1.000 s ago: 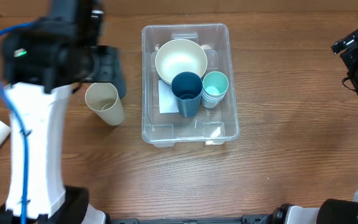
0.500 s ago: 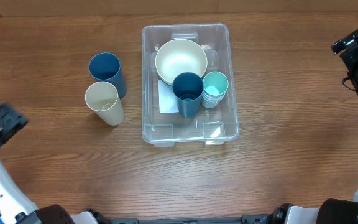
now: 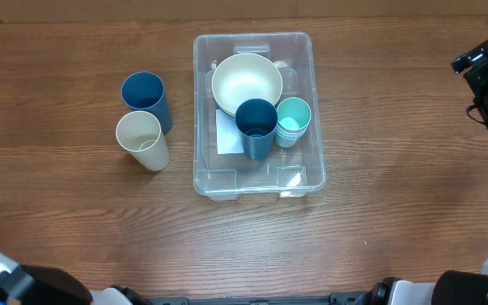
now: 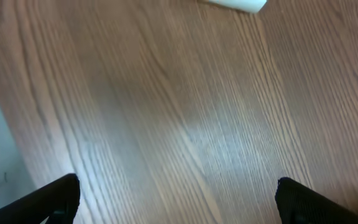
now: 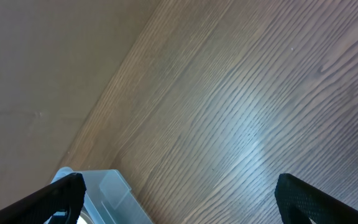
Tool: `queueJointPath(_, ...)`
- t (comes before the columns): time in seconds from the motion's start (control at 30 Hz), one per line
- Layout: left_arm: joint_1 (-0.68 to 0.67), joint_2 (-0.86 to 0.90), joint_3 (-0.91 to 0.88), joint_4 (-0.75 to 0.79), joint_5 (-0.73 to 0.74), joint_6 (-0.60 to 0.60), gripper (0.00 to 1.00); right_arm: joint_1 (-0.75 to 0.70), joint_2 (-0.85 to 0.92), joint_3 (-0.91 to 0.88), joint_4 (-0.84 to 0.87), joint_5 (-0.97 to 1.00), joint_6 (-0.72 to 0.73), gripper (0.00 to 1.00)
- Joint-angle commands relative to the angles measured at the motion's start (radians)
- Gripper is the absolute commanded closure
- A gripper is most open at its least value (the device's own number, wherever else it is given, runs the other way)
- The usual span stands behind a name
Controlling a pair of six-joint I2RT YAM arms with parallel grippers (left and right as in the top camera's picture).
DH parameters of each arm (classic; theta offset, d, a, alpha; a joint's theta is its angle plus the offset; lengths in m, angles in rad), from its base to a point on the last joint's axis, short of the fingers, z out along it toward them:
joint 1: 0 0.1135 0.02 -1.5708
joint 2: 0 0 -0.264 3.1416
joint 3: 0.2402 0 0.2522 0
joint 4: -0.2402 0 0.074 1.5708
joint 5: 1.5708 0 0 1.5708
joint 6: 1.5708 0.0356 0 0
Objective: Pack container
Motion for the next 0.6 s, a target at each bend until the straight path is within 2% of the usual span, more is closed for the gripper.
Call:
queueJointPath(0.0, 0.002, 0.088, -0.003, 0.051, 0.002, 0.082, 0.01, 0.001, -0.017, 0.003, 0.003, -0.002, 0.004, 0.0)
queueJointPath(0.2, 0.019, 0.183, -0.003, 0.171, 0.0, 0.154, 0.0, 0.001, -0.017, 0.003, 0.003, -0.002, 0.004, 0.0)
queueJointPath(0.37, 0.124, 0.191, -0.003, 0.282, 0.013, 0.246, 0.0, 0.001, -0.017, 0.003, 0.003, -0.002, 0.004, 0.0)
queueJointPath(0.57, 0.236, 0.271, -0.003, 0.349, 0.176, 0.339, 0.0, 0.001, -0.017, 0.003, 0.003, -0.002, 0.004, 0.0)
